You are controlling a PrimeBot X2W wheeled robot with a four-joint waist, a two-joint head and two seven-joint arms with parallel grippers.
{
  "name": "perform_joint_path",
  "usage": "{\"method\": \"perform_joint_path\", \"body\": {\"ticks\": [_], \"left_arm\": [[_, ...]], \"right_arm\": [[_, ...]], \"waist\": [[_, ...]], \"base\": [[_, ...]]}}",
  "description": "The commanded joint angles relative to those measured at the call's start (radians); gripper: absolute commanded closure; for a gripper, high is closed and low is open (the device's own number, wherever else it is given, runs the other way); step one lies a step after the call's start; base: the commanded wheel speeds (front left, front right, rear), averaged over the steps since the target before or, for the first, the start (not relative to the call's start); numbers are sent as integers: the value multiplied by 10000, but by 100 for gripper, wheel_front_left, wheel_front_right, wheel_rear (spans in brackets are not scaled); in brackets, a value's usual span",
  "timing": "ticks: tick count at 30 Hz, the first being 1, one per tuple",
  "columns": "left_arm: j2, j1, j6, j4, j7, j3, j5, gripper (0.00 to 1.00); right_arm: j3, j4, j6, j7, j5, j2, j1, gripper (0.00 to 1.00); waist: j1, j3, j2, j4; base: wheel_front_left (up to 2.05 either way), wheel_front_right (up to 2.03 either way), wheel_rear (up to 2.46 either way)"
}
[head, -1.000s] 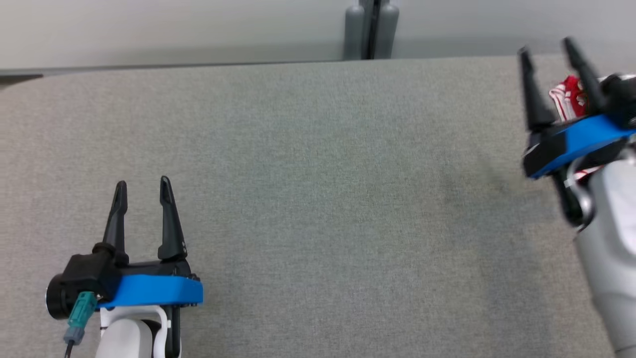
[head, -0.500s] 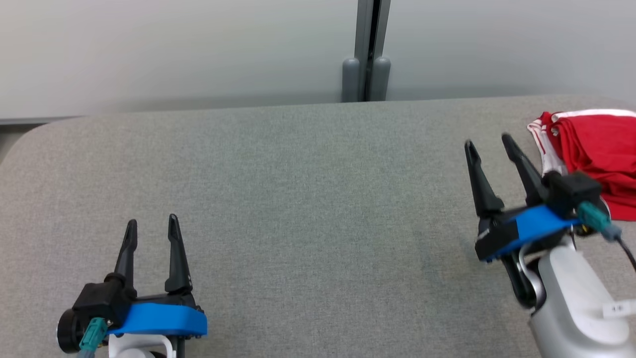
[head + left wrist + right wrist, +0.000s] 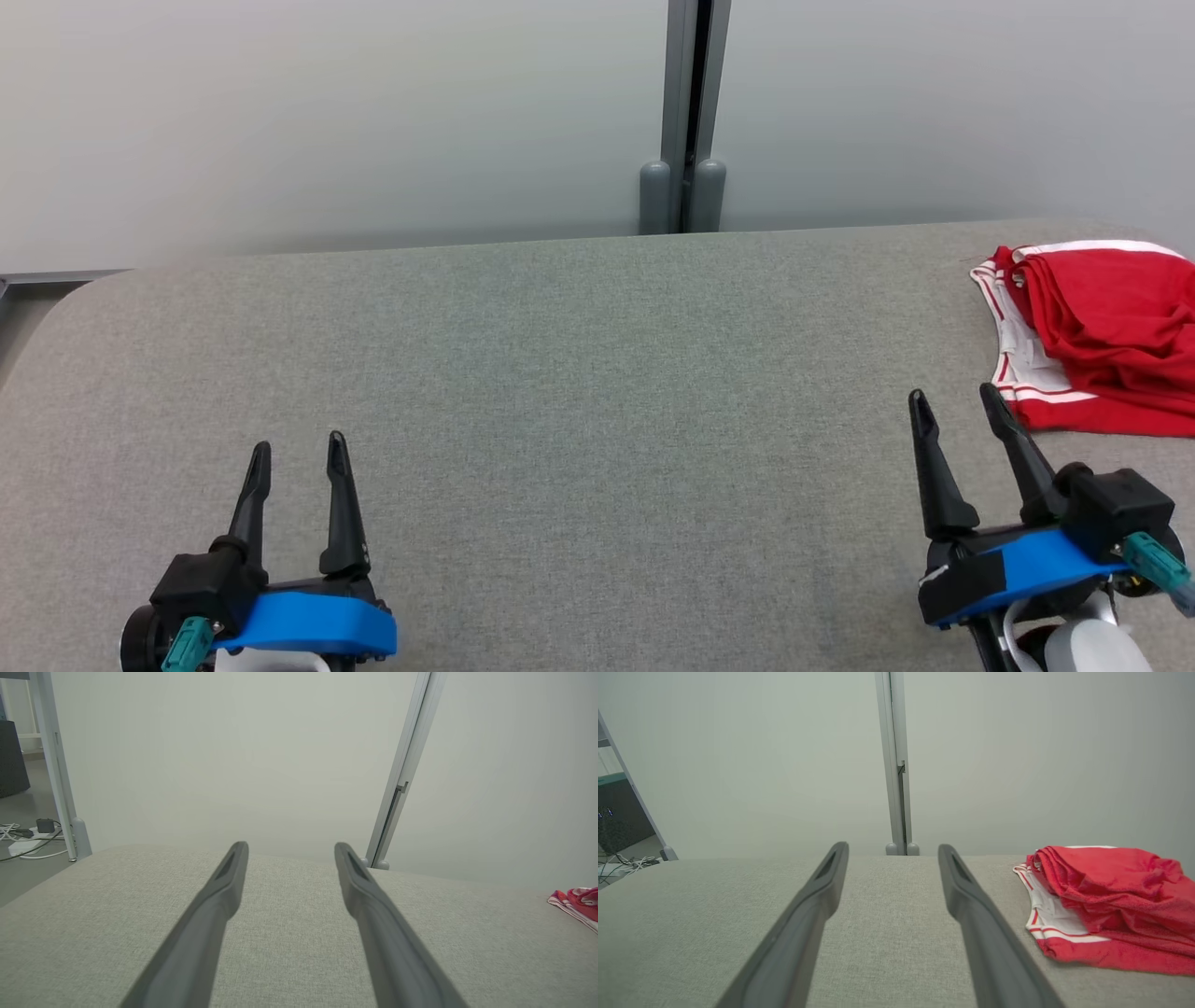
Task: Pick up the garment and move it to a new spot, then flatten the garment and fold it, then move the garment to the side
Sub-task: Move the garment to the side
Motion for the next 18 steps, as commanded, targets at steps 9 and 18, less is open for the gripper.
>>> {"method": "perform_joint_path", "body": {"ticks": [9,18], "left_arm": [[-5,164,66,-28,-24,-13,-110,0],[64,71,104,-6,-23,-97,-160,0]], "right_arm": [[-396,-1410,2,680,-243,263,1032,0],[-573,-1455,2,863,-44,268,1171,0]], "waist": [[1,14,0,9],[1,48,0,75]], "base": [[0,0,0],[0,0,0]]}}
